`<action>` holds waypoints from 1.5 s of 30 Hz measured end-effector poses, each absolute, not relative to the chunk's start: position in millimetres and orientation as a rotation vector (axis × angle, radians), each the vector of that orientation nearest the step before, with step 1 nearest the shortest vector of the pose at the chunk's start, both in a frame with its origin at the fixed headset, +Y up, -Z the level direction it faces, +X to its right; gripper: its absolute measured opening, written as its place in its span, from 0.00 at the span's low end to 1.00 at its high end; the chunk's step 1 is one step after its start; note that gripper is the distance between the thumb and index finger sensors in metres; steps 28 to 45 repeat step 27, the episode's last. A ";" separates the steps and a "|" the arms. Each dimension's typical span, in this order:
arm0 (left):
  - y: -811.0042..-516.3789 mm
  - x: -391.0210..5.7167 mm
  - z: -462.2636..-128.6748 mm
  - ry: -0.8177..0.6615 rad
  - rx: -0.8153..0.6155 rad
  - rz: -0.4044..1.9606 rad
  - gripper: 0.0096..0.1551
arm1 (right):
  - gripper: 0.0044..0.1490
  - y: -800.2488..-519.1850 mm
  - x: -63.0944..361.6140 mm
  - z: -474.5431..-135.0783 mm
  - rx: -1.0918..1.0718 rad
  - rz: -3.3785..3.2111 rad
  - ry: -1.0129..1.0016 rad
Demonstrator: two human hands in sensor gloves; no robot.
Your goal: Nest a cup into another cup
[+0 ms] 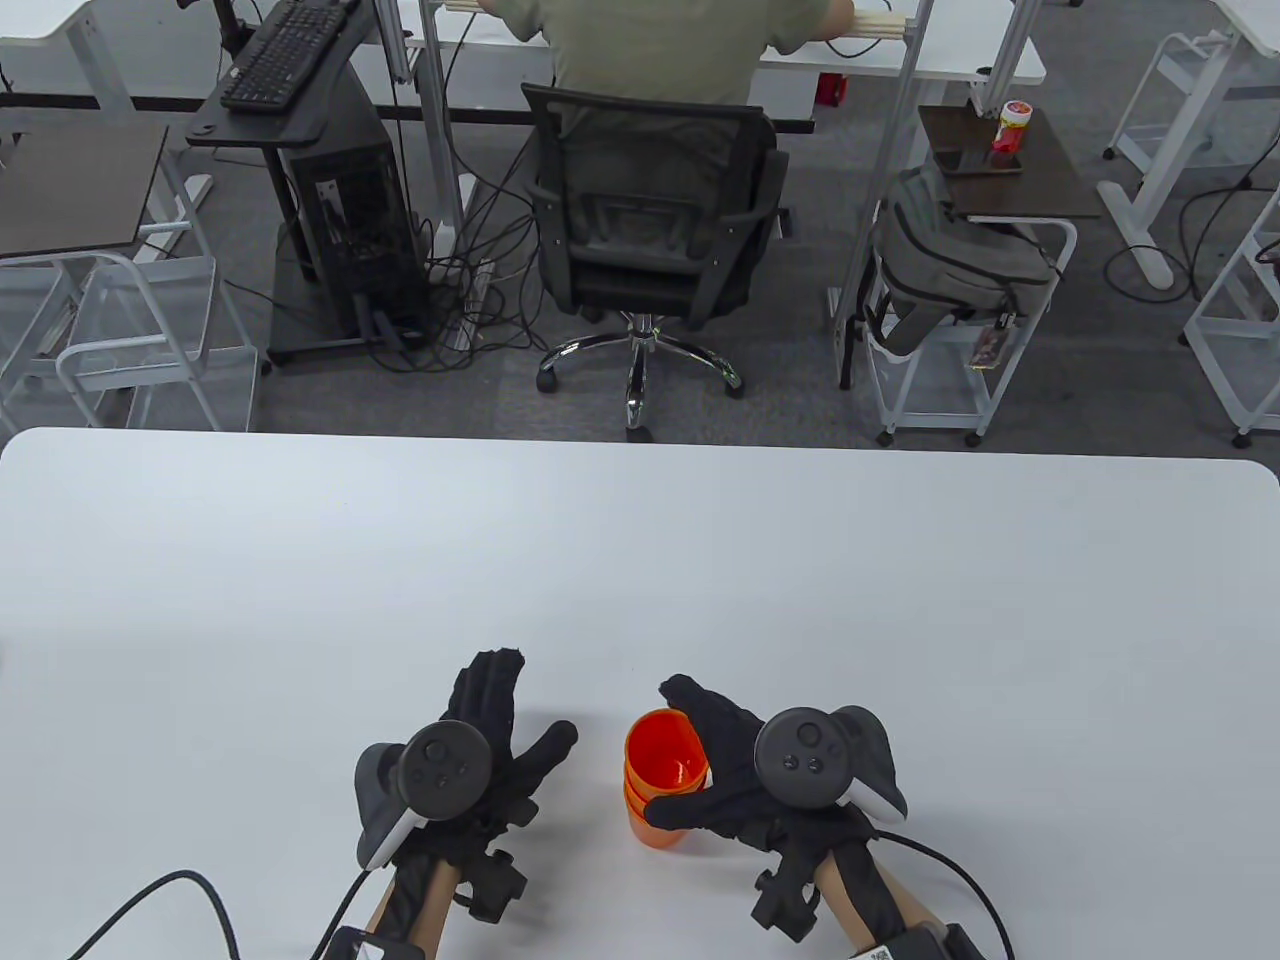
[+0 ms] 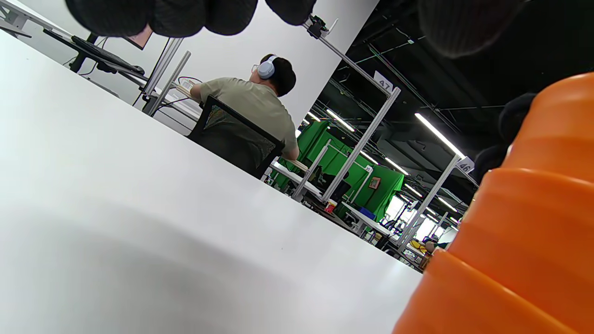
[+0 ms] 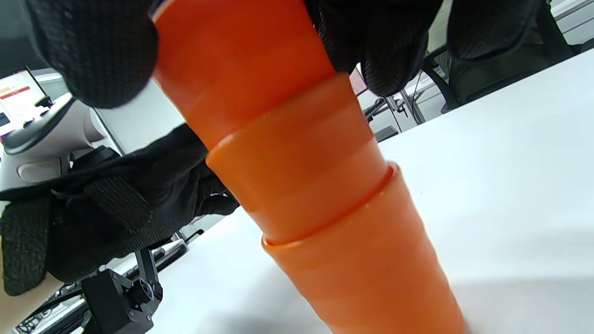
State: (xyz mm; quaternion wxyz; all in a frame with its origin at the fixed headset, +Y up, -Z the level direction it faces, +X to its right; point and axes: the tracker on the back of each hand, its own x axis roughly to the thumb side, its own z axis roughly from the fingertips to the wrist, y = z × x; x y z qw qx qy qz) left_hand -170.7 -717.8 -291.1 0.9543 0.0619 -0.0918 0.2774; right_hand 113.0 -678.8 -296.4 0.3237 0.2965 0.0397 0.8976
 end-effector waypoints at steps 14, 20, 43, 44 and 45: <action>-711.6 -160.5 -286.7 -0.171 0.261 -0.108 0.58 | 0.55 -703.2 168.5 -292.1 0.405 3.155 -0.421; -724.2 -164.3 -294.1 -0.159 0.219 -0.173 0.59 | 0.55 -718.4 175.7 -299.5 0.365 3.170 -0.304; -731.0 -164.5 -296.6 -0.163 0.187 -0.177 0.59 | 0.55 -720.8 175.7 -305.3 0.371 3.149 -0.248; -731.0 -164.5 -296.6 -0.163 0.187 -0.177 0.59 | 0.55 -720.8 175.7 -305.3 0.371 3.149 -0.248; -731.0 -164.5 -296.6 -0.163 0.187 -0.177 0.59 | 0.55 -720.8 175.7 -305.3 0.371 3.149 -0.248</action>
